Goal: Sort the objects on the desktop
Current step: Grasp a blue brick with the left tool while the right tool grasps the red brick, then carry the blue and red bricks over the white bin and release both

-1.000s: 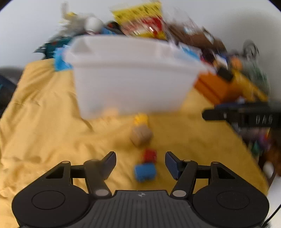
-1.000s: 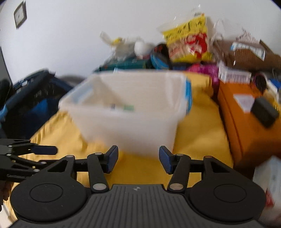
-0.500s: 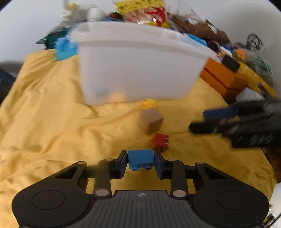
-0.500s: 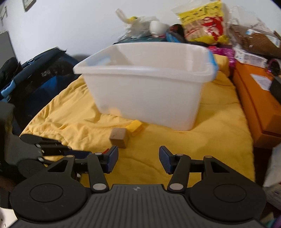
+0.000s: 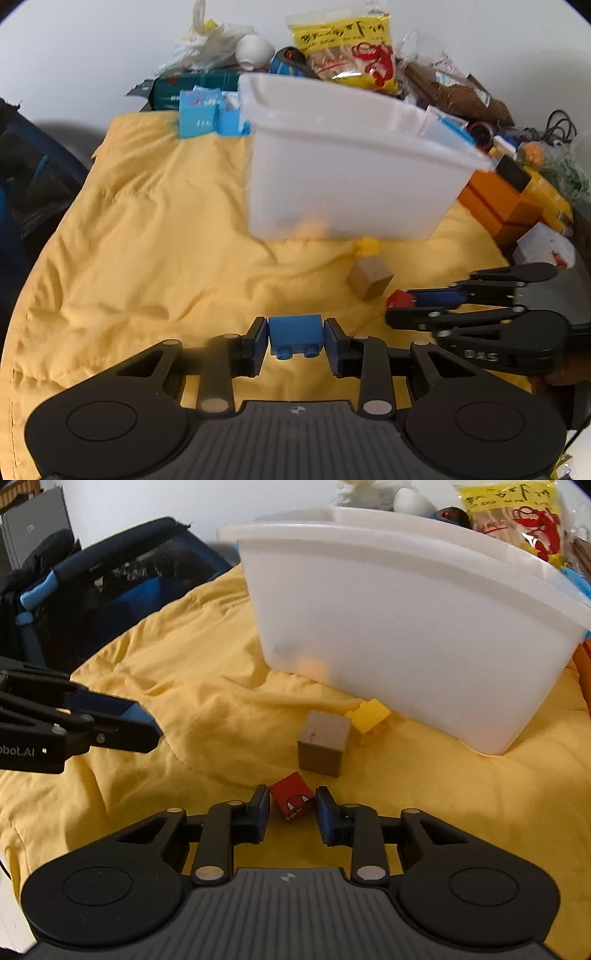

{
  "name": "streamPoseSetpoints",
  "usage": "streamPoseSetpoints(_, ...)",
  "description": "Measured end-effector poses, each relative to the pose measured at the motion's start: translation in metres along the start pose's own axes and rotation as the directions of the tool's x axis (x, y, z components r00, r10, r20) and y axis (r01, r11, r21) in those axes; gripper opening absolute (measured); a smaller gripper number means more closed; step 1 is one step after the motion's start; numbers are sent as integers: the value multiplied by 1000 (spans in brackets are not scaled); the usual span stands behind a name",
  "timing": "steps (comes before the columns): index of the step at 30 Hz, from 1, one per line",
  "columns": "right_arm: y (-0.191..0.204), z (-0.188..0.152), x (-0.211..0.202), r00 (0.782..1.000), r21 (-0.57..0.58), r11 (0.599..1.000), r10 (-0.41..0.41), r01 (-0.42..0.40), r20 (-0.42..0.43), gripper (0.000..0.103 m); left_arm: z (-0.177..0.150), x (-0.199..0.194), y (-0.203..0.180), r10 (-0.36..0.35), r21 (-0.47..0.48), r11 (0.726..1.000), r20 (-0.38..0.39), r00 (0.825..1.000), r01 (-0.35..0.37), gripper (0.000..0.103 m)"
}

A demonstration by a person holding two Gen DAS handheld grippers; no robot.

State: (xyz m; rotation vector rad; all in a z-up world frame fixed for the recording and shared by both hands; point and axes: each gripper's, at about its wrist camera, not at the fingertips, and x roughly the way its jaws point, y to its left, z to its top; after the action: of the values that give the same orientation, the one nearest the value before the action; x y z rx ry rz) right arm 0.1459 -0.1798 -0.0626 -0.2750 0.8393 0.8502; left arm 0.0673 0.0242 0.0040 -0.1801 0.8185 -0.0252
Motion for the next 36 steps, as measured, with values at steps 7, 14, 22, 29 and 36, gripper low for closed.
streamPoseSetpoints(7, -22, 10, -70, 991, 104, 995, -22, 8, 134, 30, 38, -15, -13, -18, 22, 1000, 64, 998, 17, 36)
streamPoseSetpoints(14, -55, 43, -108, 969, 194, 980, -93, 48, 230, 30, 87, -20, -27, -25, 71, 997, 131, 991, 16, 36)
streamPoseSetpoints(22, -80, 92, -110, 952, 230, 970, -136, 73, 273, 30, 144, -13, -25, -17, 80, 997, 149, 989, 5, 36)
streamPoseSetpoints(29, -100, 138, -90, 972, 252, 963, -145, 96, 183, 30, 183, 9, -14, -4, 51, 999, 82, 997, 0, 36)
streamPoseSetpoints(36, -118, 157, -62, 990, 294, 949, -131, 110, 56, 32, 198, 31, -19, 28, 62, 998, 9, 1000, -28, 71)
